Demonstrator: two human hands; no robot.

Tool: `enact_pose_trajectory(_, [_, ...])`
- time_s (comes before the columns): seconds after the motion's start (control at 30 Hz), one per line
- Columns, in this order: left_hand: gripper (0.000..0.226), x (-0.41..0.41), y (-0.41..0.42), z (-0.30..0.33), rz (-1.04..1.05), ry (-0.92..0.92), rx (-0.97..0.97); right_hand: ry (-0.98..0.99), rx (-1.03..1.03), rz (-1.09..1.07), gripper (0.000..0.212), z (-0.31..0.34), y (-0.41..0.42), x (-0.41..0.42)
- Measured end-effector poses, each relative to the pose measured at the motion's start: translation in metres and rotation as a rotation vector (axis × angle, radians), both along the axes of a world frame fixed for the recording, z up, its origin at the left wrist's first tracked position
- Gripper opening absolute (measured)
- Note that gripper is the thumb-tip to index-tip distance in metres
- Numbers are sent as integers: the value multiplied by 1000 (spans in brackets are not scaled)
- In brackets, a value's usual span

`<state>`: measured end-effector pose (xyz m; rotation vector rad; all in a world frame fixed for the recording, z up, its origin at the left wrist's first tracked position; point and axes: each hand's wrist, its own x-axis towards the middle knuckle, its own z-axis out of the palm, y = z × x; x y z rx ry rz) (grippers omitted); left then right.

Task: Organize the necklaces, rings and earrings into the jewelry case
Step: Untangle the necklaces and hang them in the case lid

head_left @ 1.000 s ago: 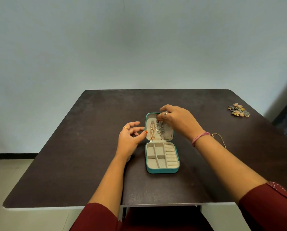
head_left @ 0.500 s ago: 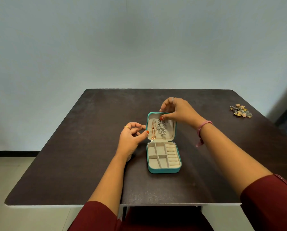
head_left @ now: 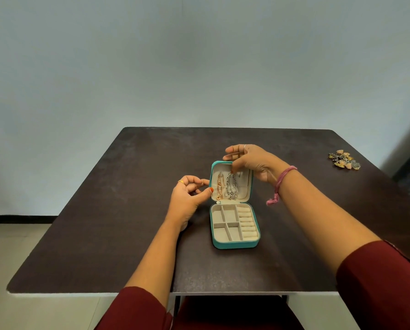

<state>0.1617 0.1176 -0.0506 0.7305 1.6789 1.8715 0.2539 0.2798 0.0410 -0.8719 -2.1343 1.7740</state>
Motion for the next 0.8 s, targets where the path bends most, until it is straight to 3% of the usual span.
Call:
enact_pose_trajectory(0.2, [29,0,2,-2,27,0,0,115,-69,-66,36,-8,-2,4])
enact_pose_trajectory(0.47, [28,1,8,-5,45,90,-62,262,-40,-497,39,-54,-19,37])
enact_pose_trajectory(0.8, [20,7,12,-8,82,299,-243,163,184,-362,44,-96,-61,67])
